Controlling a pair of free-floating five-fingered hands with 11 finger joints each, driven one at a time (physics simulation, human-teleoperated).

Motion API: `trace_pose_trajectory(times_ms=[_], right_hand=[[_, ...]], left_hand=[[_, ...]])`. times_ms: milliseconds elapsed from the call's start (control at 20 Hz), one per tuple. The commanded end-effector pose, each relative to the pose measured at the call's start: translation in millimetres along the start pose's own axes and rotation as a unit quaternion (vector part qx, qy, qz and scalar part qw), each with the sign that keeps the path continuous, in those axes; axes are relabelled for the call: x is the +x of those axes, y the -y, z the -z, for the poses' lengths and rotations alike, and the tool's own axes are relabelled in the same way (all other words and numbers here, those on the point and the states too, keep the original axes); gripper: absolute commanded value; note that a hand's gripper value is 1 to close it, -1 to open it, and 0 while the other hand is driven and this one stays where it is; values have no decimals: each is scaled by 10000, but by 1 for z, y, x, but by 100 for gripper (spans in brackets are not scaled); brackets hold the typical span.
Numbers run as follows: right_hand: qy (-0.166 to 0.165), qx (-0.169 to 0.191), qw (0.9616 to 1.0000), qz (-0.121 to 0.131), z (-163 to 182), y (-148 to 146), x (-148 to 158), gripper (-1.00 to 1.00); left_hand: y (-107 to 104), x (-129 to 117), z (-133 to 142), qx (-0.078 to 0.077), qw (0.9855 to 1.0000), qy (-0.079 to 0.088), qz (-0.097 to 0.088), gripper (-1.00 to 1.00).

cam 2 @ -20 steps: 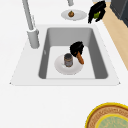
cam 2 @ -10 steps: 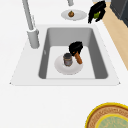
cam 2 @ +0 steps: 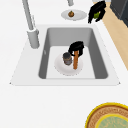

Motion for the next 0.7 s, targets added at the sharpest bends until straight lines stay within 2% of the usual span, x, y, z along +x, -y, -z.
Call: trace_pose_trajectory(times_ms=[0, 100, 200, 350, 500, 650], right_hand=[[0, 0, 10000, 0, 0, 0, 0, 0], [0, 0, 10000, 0, 0, 0, 0, 0], [0, 0, 10000, 0, 0, 0, 0, 0], [0, 0, 10000, 0, 0, 0, 0, 0], [0, 0, 10000, 0, 0, 0, 0, 0], [0, 0, 10000, 0, 0, 0, 0, 0]], left_hand=[[-7, -1, -1, -40, 9999, 148, -4, -100], [-22, 1, 2, -52, 9998, 189, 37, -100], [-31, -1, -2, -71, 9994, 198, -265, -100], [-40, 0, -7, -8, 9986, 174, -498, -100], [-59, 3, -11, 25, 9986, 231, -478, -100], [-74, 5, -14, 52, 9980, 275, -562, -100]])
